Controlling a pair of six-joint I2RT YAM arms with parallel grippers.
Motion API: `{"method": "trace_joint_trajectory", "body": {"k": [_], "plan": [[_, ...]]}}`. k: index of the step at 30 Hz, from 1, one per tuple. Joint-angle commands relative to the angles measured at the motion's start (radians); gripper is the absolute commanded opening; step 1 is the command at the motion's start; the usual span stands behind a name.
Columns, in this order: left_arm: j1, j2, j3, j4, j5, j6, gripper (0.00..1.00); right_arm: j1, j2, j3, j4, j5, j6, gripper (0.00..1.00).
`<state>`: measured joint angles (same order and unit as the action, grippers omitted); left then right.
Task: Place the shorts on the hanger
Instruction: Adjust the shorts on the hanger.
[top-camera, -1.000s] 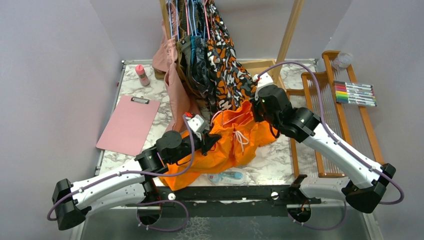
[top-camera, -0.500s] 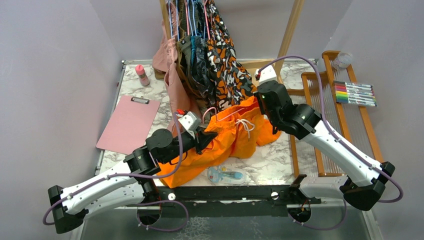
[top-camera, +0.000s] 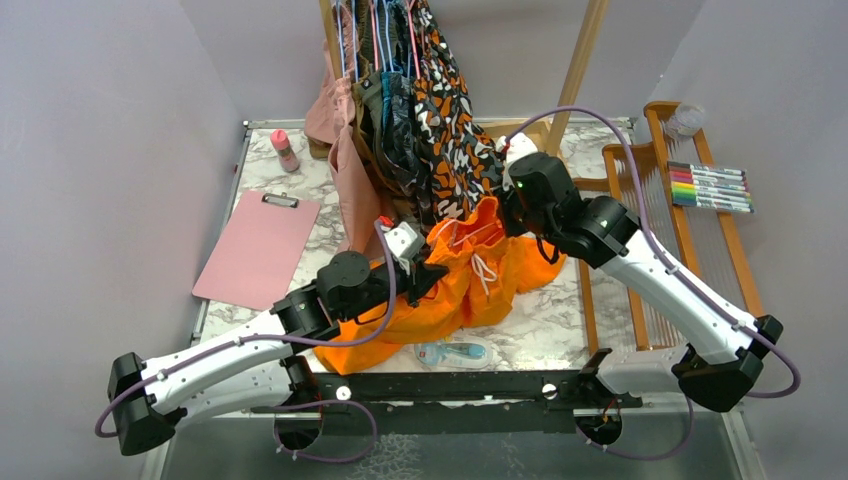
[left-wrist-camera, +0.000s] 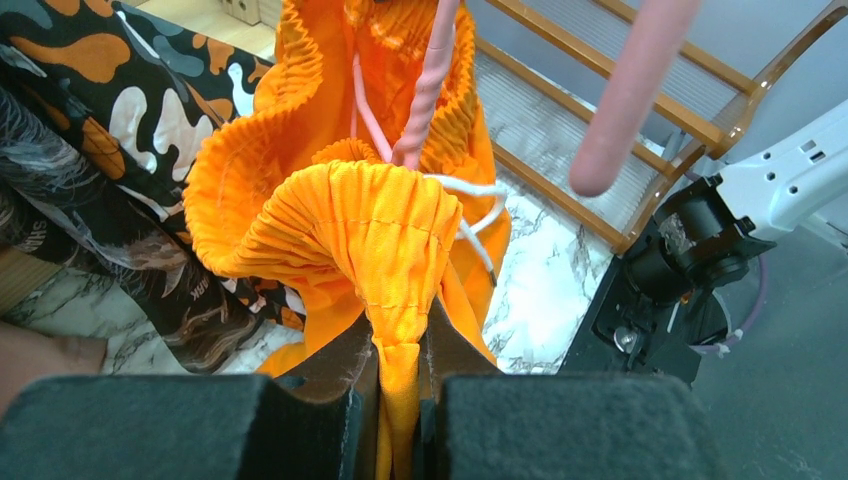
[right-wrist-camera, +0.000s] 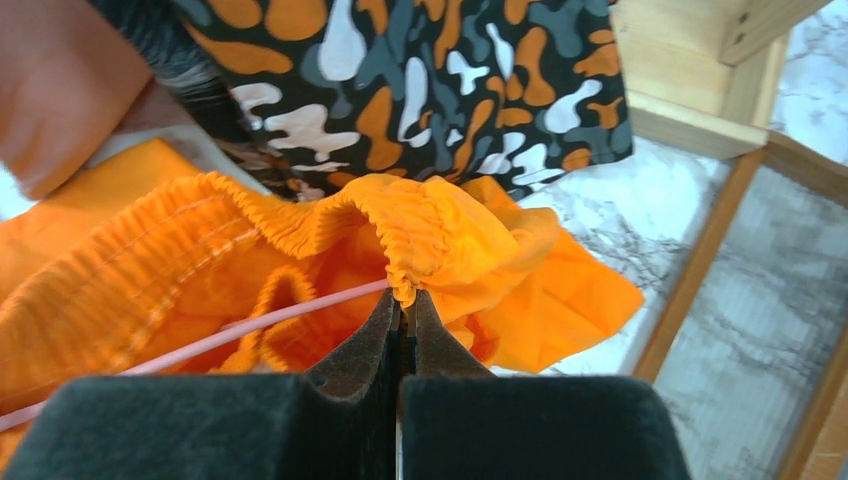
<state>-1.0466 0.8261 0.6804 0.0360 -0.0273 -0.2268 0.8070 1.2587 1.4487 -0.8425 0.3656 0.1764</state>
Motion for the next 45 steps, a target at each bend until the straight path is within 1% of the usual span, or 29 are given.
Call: {"method": "trace_joint_trajectory", "body": {"k": [1, 3, 6, 8, 11, 13, 17, 18, 22, 24, 30, 37, 41, 45], "plan": [[0.003, 0.042, 0.041, 0.140, -0.027, 0.008, 0.00, 0.044, 0.026, 0.055, -0.062, -0.098, 0.073, 0.01], [0.003, 0.068, 0.047, 0.175, -0.030, 0.004, 0.00, 0.087, 0.043, 0.080, -0.077, -0.055, 0.094, 0.01], [0.003, 0.105, 0.058, 0.226, -0.035, -0.004, 0.00, 0.191, 0.092, 0.119, -0.134, 0.155, 0.143, 0.01], [0.004, 0.128, 0.070, 0.231, -0.047, -0.008, 0.00, 0.231, 0.124, 0.131, -0.173, 0.213, 0.180, 0.01], [0.003, 0.145, 0.070, 0.236, -0.060, -0.010, 0.00, 0.250, 0.105, 0.092, -0.137, 0.196, 0.201, 0.01], [0.003, 0.145, 0.057, 0.246, -0.064, -0.012, 0.00, 0.251, 0.078, 0.053, -0.083, 0.145, 0.207, 0.01], [0.003, 0.133, 0.032, 0.253, -0.071, -0.014, 0.00, 0.254, 0.058, 0.021, -0.032, 0.038, 0.227, 0.01], [0.003, 0.130, 0.025, 0.254, -0.071, -0.015, 0.00, 0.254, 0.044, 0.000, -0.002, 0.015, 0.227, 0.03], [0.003, 0.091, -0.015, 0.267, -0.068, -0.017, 0.00, 0.254, -0.017, -0.056, 0.077, -0.047, 0.235, 0.24], [0.004, 0.066, -0.035, 0.271, -0.068, -0.014, 0.00, 0.254, -0.034, -0.067, 0.085, -0.061, 0.237, 0.30], [0.003, -0.013, -0.087, 0.288, -0.058, -0.007, 0.00, 0.253, -0.083, -0.110, 0.125, -0.136, 0.244, 0.40], [0.004, -0.079, -0.127, 0.316, -0.025, 0.003, 0.00, 0.254, -0.137, -0.122, 0.157, -0.226, 0.240, 0.57], [0.003, -0.113, -0.154, 0.332, -0.006, 0.007, 0.00, 0.254, -0.170, -0.103, 0.157, -0.257, 0.219, 0.62], [0.003, -0.139, -0.175, 0.342, 0.014, 0.010, 0.00, 0.253, -0.199, -0.078, 0.137, -0.231, 0.180, 0.63]]}}
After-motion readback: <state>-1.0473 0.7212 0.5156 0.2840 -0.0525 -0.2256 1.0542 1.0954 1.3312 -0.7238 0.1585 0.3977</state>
